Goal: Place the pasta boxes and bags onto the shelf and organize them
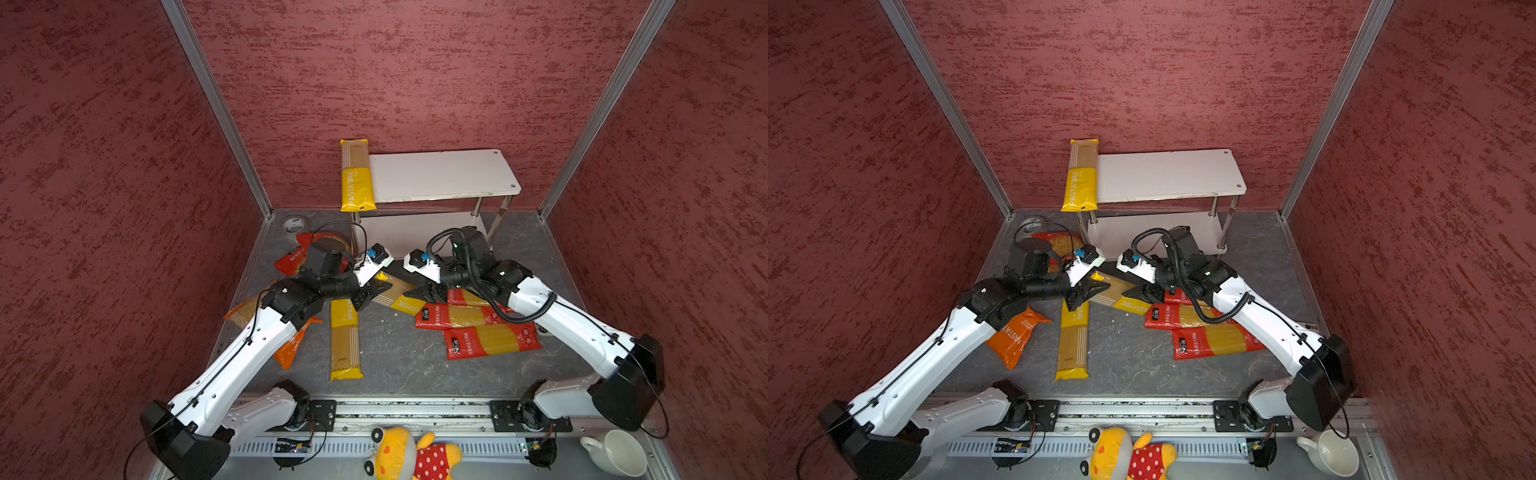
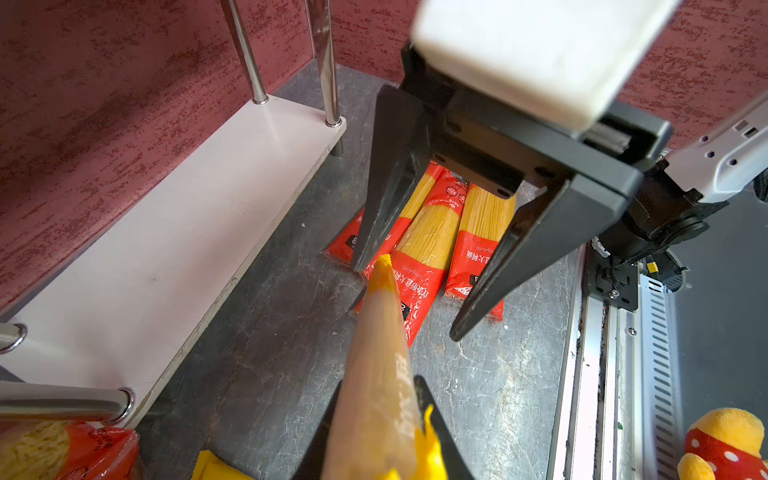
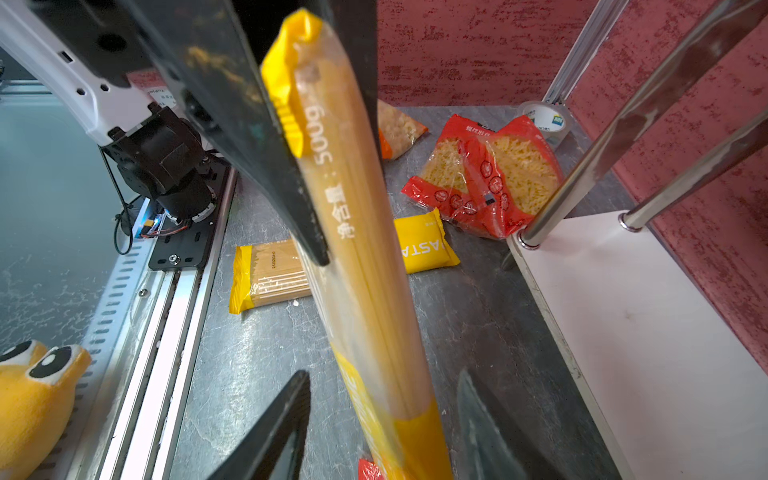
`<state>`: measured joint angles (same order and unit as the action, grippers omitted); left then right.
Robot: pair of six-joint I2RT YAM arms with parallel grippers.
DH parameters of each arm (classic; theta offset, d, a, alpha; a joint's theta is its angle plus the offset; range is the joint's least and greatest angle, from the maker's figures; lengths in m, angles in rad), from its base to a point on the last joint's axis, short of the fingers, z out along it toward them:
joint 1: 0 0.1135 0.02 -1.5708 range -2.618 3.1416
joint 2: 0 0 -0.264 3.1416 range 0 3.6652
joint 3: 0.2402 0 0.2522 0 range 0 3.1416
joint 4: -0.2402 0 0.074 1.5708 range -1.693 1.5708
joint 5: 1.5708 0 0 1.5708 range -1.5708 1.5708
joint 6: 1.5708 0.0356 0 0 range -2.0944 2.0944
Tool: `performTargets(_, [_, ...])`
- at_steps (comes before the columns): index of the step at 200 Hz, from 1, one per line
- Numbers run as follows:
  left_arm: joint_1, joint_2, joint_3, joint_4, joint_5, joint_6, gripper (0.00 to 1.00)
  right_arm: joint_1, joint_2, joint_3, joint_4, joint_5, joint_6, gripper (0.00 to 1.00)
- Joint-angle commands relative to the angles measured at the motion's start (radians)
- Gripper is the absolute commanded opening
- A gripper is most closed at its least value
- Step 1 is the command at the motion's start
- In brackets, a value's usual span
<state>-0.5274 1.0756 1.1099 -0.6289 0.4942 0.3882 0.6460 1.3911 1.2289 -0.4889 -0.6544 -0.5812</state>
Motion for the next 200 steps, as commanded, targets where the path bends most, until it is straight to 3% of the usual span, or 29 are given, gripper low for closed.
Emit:
performTargets(1, [-0.004,-0.002,0.075,0.144,0.076,0.035,0.00,-0.003,0.020,0.006,-0.013,-0.036,-0.069,0.58])
performTargets(29, [-0.012,0.007,0.082,0.174,0.094,0.049,0.00,-0.004,0.085,0.036,-0.007,-0.057,-0.082,0.56])
performTargets(48, [-0.013,0.017,0.086,0.193,0.073,0.059,0.00,-0.004,0.123,0.054,-0.020,-0.076,-0.096,0.49])
performTargets(82, [-0.015,0.029,0.102,0.221,0.064,0.064,0.00,-0.006,0.163,0.087,-0.036,-0.095,-0.104,0.28])
performTargets(110, [-0.006,0.040,0.121,0.220,0.055,0.043,0.00,-0.015,0.127,0.037,0.110,-0.110,-0.037,0.14])
performTargets(132, [0.028,0.058,0.159,0.195,0.079,-0.002,0.09,-0.032,0.084,-0.021,0.260,-0.158,0.058,0.09])
performTargets(149, [0.026,0.057,0.163,0.192,0.079,0.000,0.23,-0.036,0.068,-0.056,0.362,-0.164,0.115,0.00])
performTargets(200, [0.036,0.046,0.186,0.166,0.056,-0.011,0.58,-0.036,0.018,-0.159,0.599,-0.108,0.259,0.00])
